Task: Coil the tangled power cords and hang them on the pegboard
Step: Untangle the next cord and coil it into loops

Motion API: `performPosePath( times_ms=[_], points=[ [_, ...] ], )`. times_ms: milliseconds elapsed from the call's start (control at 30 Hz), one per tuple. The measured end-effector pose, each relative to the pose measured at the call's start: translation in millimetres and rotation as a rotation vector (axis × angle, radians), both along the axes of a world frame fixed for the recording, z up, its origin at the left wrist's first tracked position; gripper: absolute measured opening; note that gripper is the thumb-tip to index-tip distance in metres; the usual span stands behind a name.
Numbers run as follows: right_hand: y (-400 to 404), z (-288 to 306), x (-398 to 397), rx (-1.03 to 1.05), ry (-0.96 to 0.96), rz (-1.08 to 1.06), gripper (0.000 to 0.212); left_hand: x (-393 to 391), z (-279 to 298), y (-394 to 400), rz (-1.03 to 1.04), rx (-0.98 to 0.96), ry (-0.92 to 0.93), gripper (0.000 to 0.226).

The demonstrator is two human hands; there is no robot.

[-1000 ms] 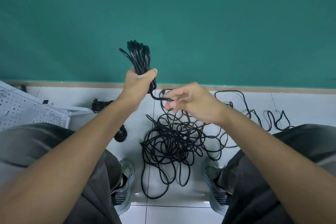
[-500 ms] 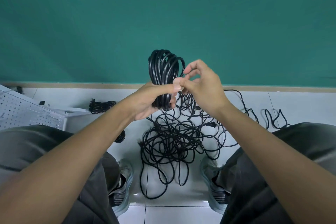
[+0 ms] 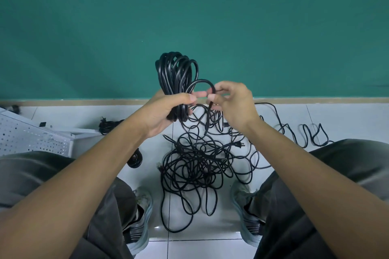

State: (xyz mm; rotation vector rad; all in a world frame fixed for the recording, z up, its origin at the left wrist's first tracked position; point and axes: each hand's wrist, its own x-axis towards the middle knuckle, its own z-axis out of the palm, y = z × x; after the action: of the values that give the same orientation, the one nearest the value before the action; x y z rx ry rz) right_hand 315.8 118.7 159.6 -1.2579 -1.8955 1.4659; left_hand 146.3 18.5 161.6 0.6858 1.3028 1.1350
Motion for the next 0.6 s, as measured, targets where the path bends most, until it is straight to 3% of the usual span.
performPosePath(
  times_ms=[100,233,600],
  points=[
    [2.9,13.3,-1.1,-0.097,0.217,-0.111,0.015,4.1,-3.5,1.3,0.034,-0.012,0.103,0.032],
    [3.1,21.7,-6.0,-0.148,0.355,-0.177,0.009,14.5,-6.7,-0.6,-0.04,0.016,0.194,0.045],
    [1.4,19.9,-11.6,-0.069,0.338,-0.164,0.017,32.9,-0.5,-4.8,-0.006,0.079,0.11,0.032]
  ],
)
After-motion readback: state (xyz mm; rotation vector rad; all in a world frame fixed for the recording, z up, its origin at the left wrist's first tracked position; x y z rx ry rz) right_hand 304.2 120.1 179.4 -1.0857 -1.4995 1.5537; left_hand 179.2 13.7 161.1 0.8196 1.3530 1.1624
